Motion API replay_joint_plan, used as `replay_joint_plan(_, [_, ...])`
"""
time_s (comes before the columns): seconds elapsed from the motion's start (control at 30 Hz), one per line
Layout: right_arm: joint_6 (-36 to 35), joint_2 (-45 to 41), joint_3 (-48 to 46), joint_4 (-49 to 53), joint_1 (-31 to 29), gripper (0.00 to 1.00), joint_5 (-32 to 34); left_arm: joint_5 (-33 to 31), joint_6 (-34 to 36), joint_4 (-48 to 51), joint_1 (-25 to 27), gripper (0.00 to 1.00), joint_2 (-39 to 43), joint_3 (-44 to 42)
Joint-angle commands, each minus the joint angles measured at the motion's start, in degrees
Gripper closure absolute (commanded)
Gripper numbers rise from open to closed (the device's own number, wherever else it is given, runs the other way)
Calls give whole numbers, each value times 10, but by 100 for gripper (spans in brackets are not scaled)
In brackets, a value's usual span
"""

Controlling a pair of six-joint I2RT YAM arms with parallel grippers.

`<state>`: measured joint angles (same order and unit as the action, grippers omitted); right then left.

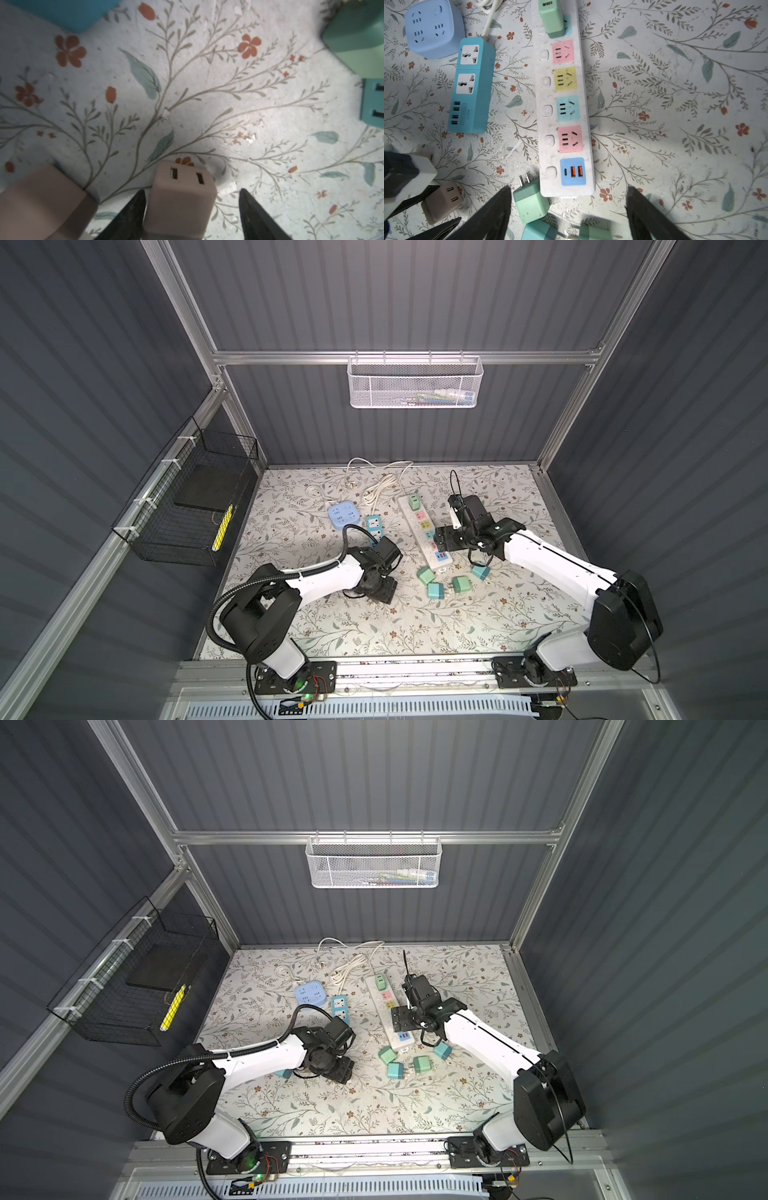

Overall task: Insert the plug
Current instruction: 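Lift the pink plug with the left gripper while the right gripper approaches it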

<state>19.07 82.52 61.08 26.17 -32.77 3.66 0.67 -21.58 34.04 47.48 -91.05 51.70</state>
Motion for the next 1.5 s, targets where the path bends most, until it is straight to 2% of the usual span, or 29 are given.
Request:
replay_joint_plan(0.0, [-5, -19, -9, 0, 2, 14, 14, 9, -1, 40, 10, 32, -18, 14])
replay_joint_plan(0.1, [-8, -20, -15, -11, 7, 14, 10, -32, -22, 50, 10, 32, -16, 7])
replay_joint_plan(0.2, [-5, -18, -15, -18, 8, 16, -5, -40, -42, 51, 9, 36, -17, 1])
replay_joint_plan(0.3, [7, -11, -22, -35, 8, 20, -47, -59, -49, 44, 10, 40, -19, -3])
replay_joint_plan(0.4, [36, -12, -54, -96, 8, 26, -70, -52, -55, 41, 10, 46, -24, -4])
replay_joint_plan(0.5, [69, -17, -88, -137, 7, 26, -70, -58, -56, 33, 10, 50, -33, -3])
replay_joint_plan(0.6, [91, -23, -107, -160, 8, 27, -69, -64, -53, 30, 10, 55, -47, 9])
replay_joint_plan(0.67, [97, -27, -117, -167, 6, 28, -75, -80, -53, 34, 10, 62, -49, 19])
replay_joint_plan(0.8, [93, -51, -132, -168, 5, 29, -93, -116, -48, 14, 11, 71, -15, 24])
replay_joint_plan(0.9, [86, -69, -129, -155, 6, 31, -96, -135, -33, -37, 12, 74, 28, 14])
replay_joint_plan(1.0, [60, -82, -113, -123, 6, 32, -119, -126, -11, -156, 18, 77, 86, -27])
replay_joint_plan(1.13, [21, -95, -88, -75, 5, 34, -147, -99, 57, -420, 22, 83, 143, -134])
replay_joint_plan(1.23, [12, -110, -75, -63, 6, 38, -175, -94, 115, -557, 23, 83, 134, -162])
replay_joint_plan(1.37, [16, -102, -40, -63, 5, 52, -261, -63, 161, -561, 23, 86, 101, -117])
replay_joint_plan(1.47, [20, -86, -18, -64, 5, 55, -277, -52, 175, -566, 24, 86, 94, -107])
